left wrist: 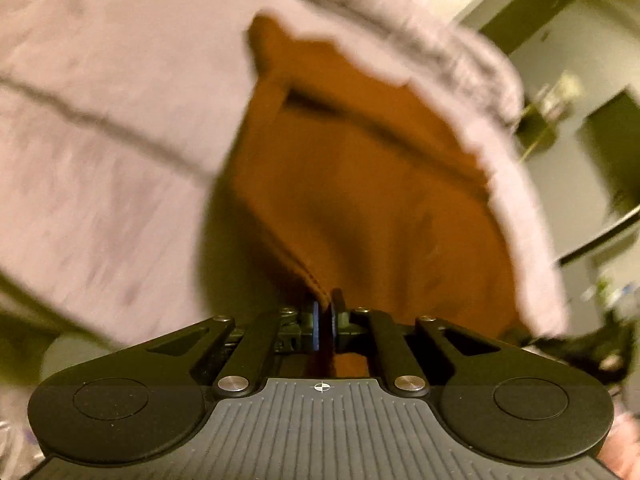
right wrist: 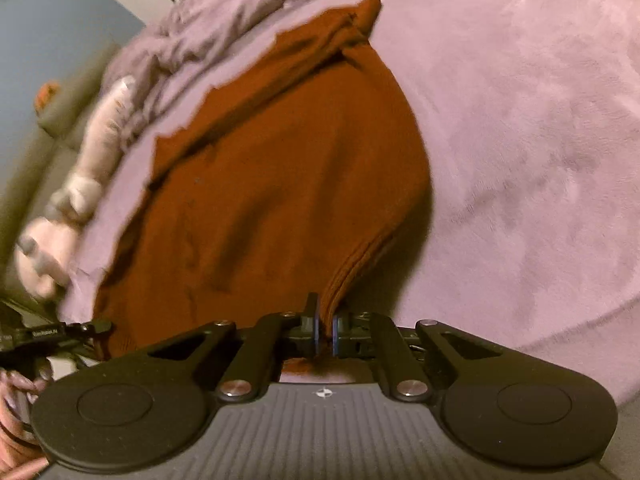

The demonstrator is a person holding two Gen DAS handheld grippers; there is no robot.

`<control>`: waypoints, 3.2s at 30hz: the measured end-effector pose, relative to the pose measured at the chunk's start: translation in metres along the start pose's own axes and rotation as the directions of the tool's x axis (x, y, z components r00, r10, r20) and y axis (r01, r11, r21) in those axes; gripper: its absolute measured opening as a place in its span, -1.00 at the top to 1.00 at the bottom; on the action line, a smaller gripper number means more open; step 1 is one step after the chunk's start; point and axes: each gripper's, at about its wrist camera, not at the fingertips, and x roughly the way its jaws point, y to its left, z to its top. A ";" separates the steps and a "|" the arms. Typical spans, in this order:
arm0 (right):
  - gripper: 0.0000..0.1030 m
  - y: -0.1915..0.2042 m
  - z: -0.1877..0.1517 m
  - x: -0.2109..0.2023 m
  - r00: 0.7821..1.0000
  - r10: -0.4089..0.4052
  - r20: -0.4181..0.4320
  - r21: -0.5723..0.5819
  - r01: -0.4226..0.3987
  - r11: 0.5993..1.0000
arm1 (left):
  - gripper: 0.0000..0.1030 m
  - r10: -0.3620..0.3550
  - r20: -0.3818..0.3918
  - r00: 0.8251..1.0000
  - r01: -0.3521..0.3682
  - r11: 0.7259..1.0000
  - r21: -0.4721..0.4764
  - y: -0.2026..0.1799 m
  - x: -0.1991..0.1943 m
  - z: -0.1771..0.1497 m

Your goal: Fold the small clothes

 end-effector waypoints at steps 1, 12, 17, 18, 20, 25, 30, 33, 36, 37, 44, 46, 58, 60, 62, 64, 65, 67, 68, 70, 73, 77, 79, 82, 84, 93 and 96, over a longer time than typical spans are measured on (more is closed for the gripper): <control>0.91 0.001 0.007 -0.001 1.000 0.022 0.012 0.012 -0.023 1.000 | 0.87 -0.033 0.038 0.999 0.034 0.999 -0.009 -0.005 -0.005 0.009; 0.91 0.040 0.106 0.019 0.967 -0.037 0.253 -0.109 0.067 0.992 | 0.86 0.217 0.281 0.935 -0.227 0.974 0.006 -0.025 0.040 0.103; 0.79 0.047 0.124 0.045 0.942 -0.138 0.306 -0.156 0.192 0.969 | 0.68 0.315 0.261 0.913 -0.331 0.943 0.019 -0.019 0.075 0.108; 0.74 0.046 0.125 0.046 0.938 -0.140 0.316 -0.170 0.202 0.965 | 0.66 0.313 0.276 0.909 -0.332 0.943 0.026 -0.017 0.075 0.106; 0.32 0.044 0.123 0.043 0.934 -0.135 0.331 -0.217 0.214 0.952 | 0.46 0.306 0.303 0.903 -0.333 0.942 0.039 -0.011 0.071 0.104; 0.22 0.045 0.119 0.056 0.942 -0.176 0.287 -0.396 0.284 0.873 | -0.04 0.237 0.276 0.931 -0.294 0.937 0.189 0.000 0.072 0.107; 0.19 0.042 0.124 0.072 0.946 -0.202 0.254 -0.428 0.297 0.854 | -0.48 0.242 0.216 0.946 -0.300 0.906 0.298 -0.002 0.097 0.111; 0.19 0.042 0.129 0.080 0.944 -0.215 0.251 -0.435 0.308 0.846 | -0.40 0.240 0.202 0.949 -0.295 0.903 0.311 -0.003 0.111 0.113; 0.19 0.045 0.133 0.088 0.946 -0.214 0.243 -0.449 0.305 0.840 | 0.02 0.263 0.205 0.943 -0.320 0.888 0.329 -0.008 0.124 0.115; 0.19 0.047 0.134 0.092 0.946 -0.217 0.240 -0.465 0.308 0.830 | 0.18 0.265 0.205 0.942 -0.322 0.887 0.331 -0.009 0.126 0.116; 0.77 0.056 0.132 0.105 0.945 -0.232 0.231 -0.531 0.323 0.783 | 0.85 0.296 0.234 0.926 -0.362 0.870 0.335 -0.014 0.126 0.117; 0.83 0.061 0.128 0.105 0.941 -0.232 0.246 -0.552 0.333 0.764 | 0.86 0.286 0.251 0.925 -0.360 0.869 0.338 -0.018 0.120 0.116; 0.87 0.102 0.169 0.058 0.870 -0.122 0.478 -0.496 0.382 0.779 | 0.87 0.232 0.460 0.857 -0.380 0.888 0.260 -0.059 0.076 0.174; 0.87 0.097 0.189 0.073 0.862 -0.155 0.482 -0.452 0.397 0.799 | 0.87 0.275 0.432 0.859 -0.404 0.883 0.240 -0.053 0.100 0.188; 0.87 0.087 0.206 0.094 0.874 -0.196 0.445 -0.404 0.391 0.827 | 0.87 0.318 0.368 0.874 -0.414 0.883 0.220 -0.041 0.130 0.194; 0.87 0.073 0.216 0.120 0.895 -0.233 0.381 -0.373 0.379 0.847 | 0.86 0.356 0.302 0.884 -0.429 0.876 0.222 -0.029 0.155 0.191; 0.86 0.067 0.218 0.130 0.902 -0.250 0.351 -0.368 0.378 0.850 | 0.85 0.370 0.277 0.887 -0.436 0.869 0.233 -0.024 0.164 0.186; 0.83 0.059 0.220 0.145 0.909 -0.279 0.310 -0.373 0.386 0.844 | 0.76 0.362 0.255 0.897 -0.423 0.871 0.251 -0.019 0.170 0.179; 0.73 0.058 0.218 0.147 0.911 -0.275 0.306 -0.382 0.383 0.841 | 0.53 0.343 0.252 0.905 -0.403 0.881 0.248 -0.016 0.170 0.178; 0.42 0.056 0.219 0.147 0.914 -0.270 0.303 -0.393 0.378 0.839 | 0.16 0.278 0.229 0.933 -0.330 0.915 0.230 -0.008 0.167 0.178; 0.23 0.050 0.221 0.147 0.931 -0.238 0.275 -0.385 0.334 0.860 | 0.13 0.205 0.209 0.956 -0.241 0.956 0.167 0.001 0.166 0.183; 0.27 0.055 0.217 0.153 0.933 -0.236 0.271 -0.427 0.336 0.840 | 0.60 0.244 0.185 0.952 -0.280 0.939 0.198 -0.002 0.174 0.187; 0.75 0.058 0.213 0.154 0.929 -0.239 0.282 -0.443 0.347 0.827 | 0.82 0.303 0.190 0.934 -0.343 0.910 0.234 -0.010 0.178 0.186; 0.85 0.067 0.208 0.150 0.915 -0.245 0.321 -0.474 0.379 0.795 | 0.88 0.328 0.220 0.919 -0.377 0.894 0.240 -0.020 0.167 0.186; 0.86 0.078 0.204 0.144 0.898 -0.239 0.370 -0.509 0.411 0.756 | 0.88 0.338 0.284 0.897 -0.407 0.883 0.235 -0.030 0.151 0.191; 0.89 0.129 0.262 0.161 0.738 -0.268 0.619 -0.445 0.611 0.655 | 0.87 0.417 0.484 0.769 -0.549 0.819 0.166 -0.066 0.177 0.270; 0.91 0.124 0.279 0.194 0.705 -0.338 0.623 -0.398 0.658 0.639 | 0.87 0.471 0.483 0.739 -0.602 0.782 0.159 -0.060 0.217 0.274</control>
